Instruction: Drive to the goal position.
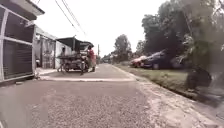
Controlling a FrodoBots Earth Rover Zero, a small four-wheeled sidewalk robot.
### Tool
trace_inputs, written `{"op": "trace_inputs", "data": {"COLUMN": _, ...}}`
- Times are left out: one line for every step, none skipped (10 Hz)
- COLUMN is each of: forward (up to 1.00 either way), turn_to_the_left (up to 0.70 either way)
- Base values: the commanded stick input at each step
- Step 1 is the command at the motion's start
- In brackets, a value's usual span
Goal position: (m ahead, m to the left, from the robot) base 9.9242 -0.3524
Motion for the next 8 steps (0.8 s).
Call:
{"op": "trace_inputs", "data": {"forward": 0.70, "turn_to_the_left": 0.00}}
{"op": "trace_inputs", "data": {"forward": 0.70, "turn_to_the_left": 0.00}}
{"op": "trace_inputs", "data": {"forward": 0.70, "turn_to_the_left": 0.00}}
{"op": "trace_inputs", "data": {"forward": 0.70, "turn_to_the_left": 0.00}}
{"op": "trace_inputs", "data": {"forward": 0.70, "turn_to_the_left": 0.00}}
{"op": "trace_inputs", "data": {"forward": 0.70, "turn_to_the_left": 0.00}}
{"op": "trace_inputs", "data": {"forward": 0.70, "turn_to_the_left": 0.00}}
{"op": "trace_inputs", "data": {"forward": 0.70, "turn_to_the_left": 0.02}}
